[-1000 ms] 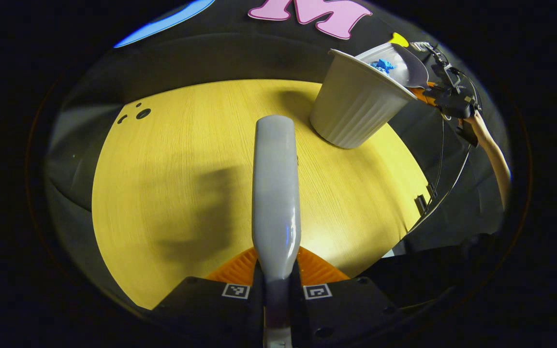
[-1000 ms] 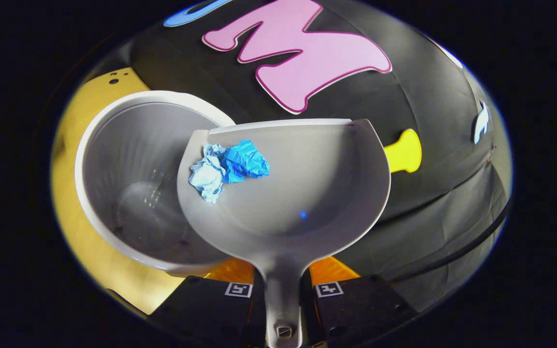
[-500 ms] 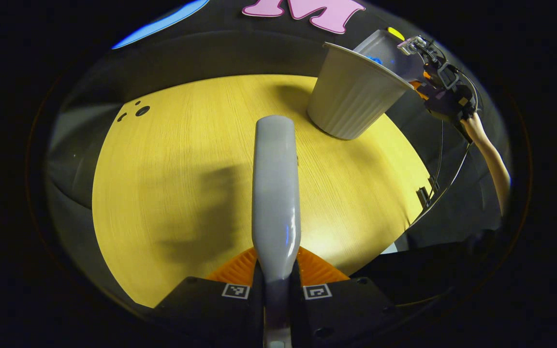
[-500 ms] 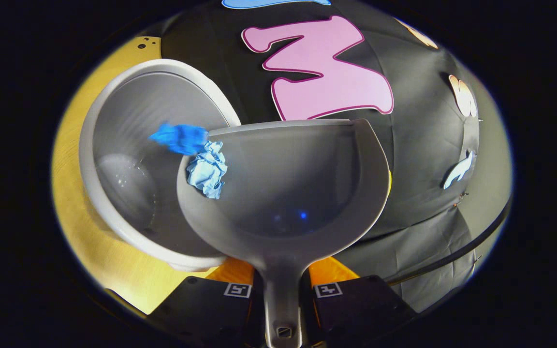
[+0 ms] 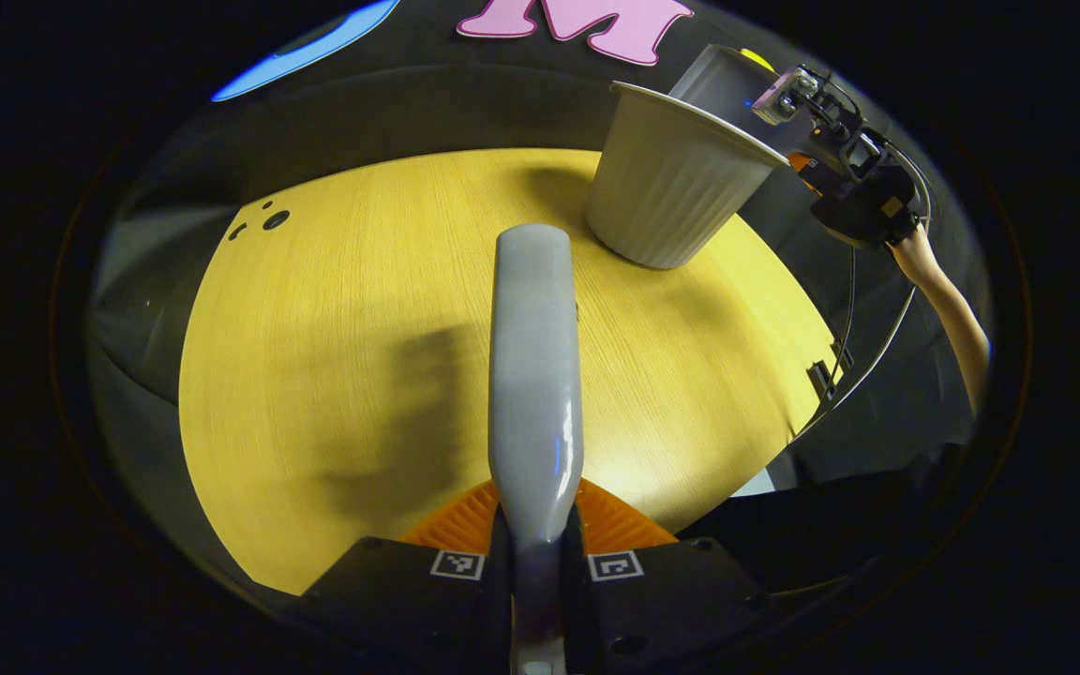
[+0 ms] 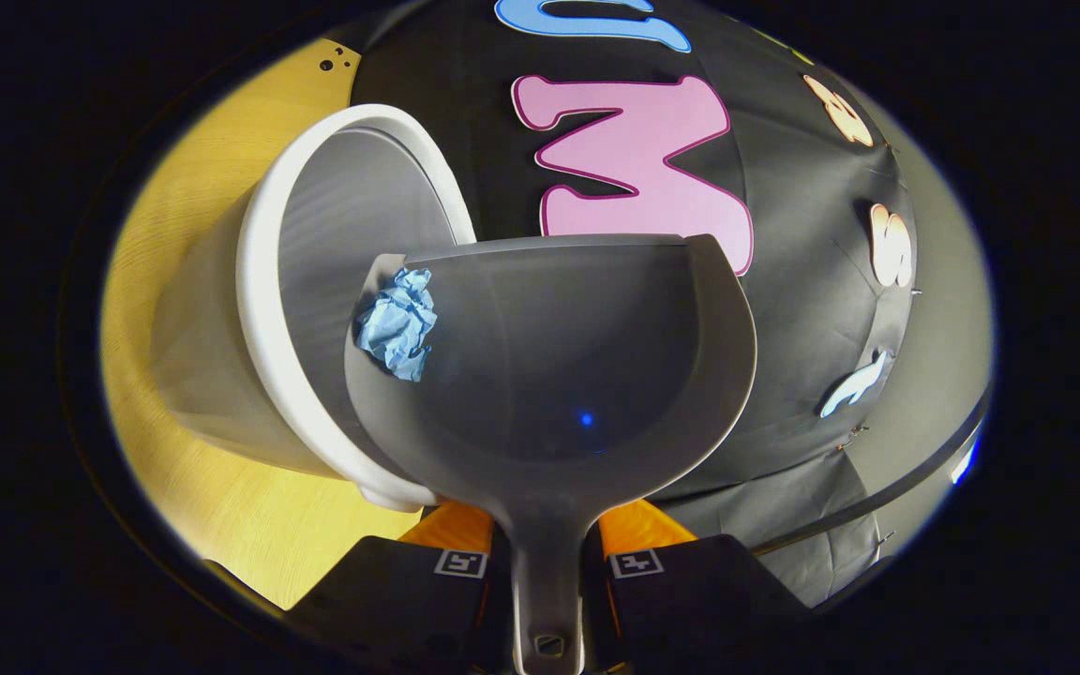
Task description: Pick up the small broom and dustpan from the desktop, sweep the trash into the dustpan with the broom, and then empty the trash into the garbage bin.
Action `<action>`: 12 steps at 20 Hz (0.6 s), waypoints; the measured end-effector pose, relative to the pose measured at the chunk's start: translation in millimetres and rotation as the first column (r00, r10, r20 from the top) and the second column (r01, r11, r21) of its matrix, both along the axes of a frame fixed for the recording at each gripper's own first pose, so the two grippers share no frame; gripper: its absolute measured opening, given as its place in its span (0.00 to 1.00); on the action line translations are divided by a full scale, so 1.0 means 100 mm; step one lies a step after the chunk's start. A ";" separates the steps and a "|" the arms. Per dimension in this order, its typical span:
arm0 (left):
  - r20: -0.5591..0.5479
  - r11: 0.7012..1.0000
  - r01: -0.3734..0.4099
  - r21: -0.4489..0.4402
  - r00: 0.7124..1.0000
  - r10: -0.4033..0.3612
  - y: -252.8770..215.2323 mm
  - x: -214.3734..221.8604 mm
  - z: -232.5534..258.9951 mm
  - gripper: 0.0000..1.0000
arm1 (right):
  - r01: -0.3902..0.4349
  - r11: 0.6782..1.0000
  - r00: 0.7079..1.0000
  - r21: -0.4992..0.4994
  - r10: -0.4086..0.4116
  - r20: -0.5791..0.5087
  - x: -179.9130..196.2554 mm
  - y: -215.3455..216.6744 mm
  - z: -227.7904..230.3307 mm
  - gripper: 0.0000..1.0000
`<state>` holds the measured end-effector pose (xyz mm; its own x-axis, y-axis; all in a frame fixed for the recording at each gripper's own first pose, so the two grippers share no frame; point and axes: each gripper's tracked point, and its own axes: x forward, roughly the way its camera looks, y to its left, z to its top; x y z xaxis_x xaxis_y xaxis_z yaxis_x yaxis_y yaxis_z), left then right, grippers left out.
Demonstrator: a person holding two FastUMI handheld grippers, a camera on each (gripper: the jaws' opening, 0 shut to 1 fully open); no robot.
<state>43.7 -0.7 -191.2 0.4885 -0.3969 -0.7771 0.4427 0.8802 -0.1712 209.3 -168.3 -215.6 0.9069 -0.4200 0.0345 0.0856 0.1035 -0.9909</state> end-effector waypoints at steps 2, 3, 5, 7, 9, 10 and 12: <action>-0.005 1.000 -0.008 -0.006 1.000 0.008 0.00 -0.02 -0.02 0.26 | 0.003 1.000 1.000 0.004 -0.003 -0.005 0.00 0.01 0.00 0.32; -0.001 1.000 -0.014 0.006 1.000 0.014 0.03 -0.02 -0.02 0.26 | 0.005 1.000 1.000 0.004 -0.005 -0.006 -0.01 0.02 0.00 0.32; 0.015 0.999 -0.018 0.026 1.000 0.018 0.07 -0.02 -0.04 0.26 | 0.003 1.000 1.000 -0.027 -0.003 -0.009 0.00 0.03 0.01 0.39; 0.013 1.000 -0.019 0.017 1.000 0.018 0.06 -0.06 -0.03 0.22 | -0.008 0.994 1.000 -0.104 0.006 -0.017 0.01 0.09 0.07 0.32; -0.004 1.000 -0.023 -0.007 1.000 0.023 0.04 -0.08 -0.04 0.25 | -0.028 0.984 0.999 -0.174 0.023 -0.035 0.02 0.11 0.14 0.33; -0.009 1.000 -0.027 -0.014 1.000 0.027 0.04 -0.08 -0.04 0.26 | -0.035 0.981 0.998 -0.191 0.027 -0.049 0.02 0.12 0.16 0.33; -0.011 0.999 -0.034 -0.018 0.999 0.034 0.04 -0.10 -0.05 0.22 | -0.037 0.980 0.997 -0.197 0.023 -0.072 0.00 0.12 0.15 0.33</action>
<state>34.1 2.9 -196.1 0.4938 -0.3945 -0.7749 0.4106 0.8913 -0.1921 209.4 -156.0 -200.2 0.9222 -0.3833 0.0516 0.0166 -0.0941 -0.9954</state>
